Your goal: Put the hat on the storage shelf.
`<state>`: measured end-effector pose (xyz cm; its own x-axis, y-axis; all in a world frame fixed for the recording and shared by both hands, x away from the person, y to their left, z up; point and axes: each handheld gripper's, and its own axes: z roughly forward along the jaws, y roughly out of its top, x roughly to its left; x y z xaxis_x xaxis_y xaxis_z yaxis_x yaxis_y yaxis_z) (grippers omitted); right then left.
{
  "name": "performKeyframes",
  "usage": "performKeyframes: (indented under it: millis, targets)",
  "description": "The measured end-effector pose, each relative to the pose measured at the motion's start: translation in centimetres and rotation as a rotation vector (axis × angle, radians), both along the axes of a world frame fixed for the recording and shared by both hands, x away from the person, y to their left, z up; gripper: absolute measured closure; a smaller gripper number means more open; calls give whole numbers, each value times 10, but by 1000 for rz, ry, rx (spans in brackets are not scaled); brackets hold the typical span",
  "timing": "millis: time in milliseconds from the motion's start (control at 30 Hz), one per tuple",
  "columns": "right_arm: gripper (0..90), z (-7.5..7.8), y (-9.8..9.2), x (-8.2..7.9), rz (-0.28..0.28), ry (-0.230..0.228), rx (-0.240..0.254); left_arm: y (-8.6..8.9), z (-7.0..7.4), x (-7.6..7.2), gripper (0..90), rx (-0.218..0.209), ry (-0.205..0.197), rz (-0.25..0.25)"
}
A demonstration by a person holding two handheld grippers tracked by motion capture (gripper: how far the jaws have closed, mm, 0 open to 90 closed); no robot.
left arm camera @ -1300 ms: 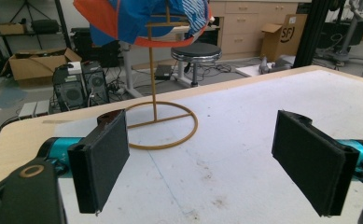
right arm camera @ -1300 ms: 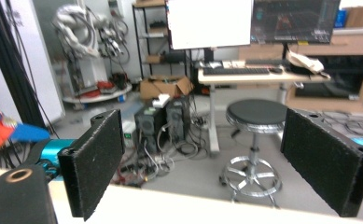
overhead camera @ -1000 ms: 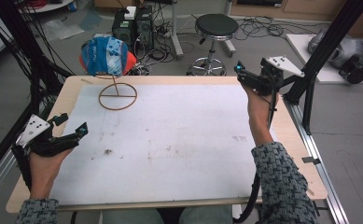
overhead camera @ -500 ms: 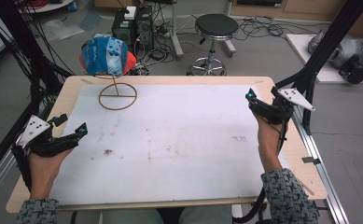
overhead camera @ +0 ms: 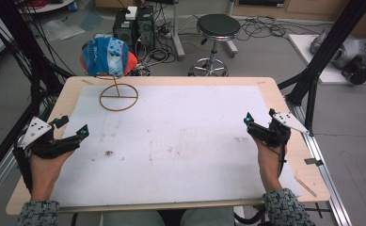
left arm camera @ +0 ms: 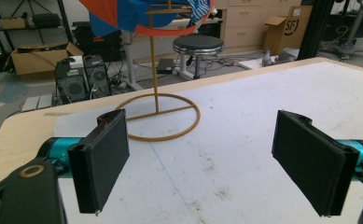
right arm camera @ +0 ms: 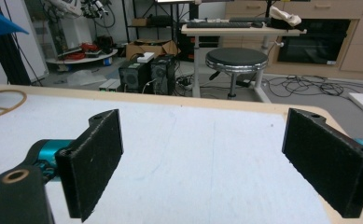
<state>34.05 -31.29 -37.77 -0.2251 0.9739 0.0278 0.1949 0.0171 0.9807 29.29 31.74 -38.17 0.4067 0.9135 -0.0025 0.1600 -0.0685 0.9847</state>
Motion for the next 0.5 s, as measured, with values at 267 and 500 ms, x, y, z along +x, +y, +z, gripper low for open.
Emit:
performKeyframes:
  millis: [267,500]
  targets:
    - [115,-30,-2,-17,4,0,-22,1,-1,0,190,4,4,6]
    - [115,-35,-3,-19,3,6,-1,2,-2,0,190,4,7,15]
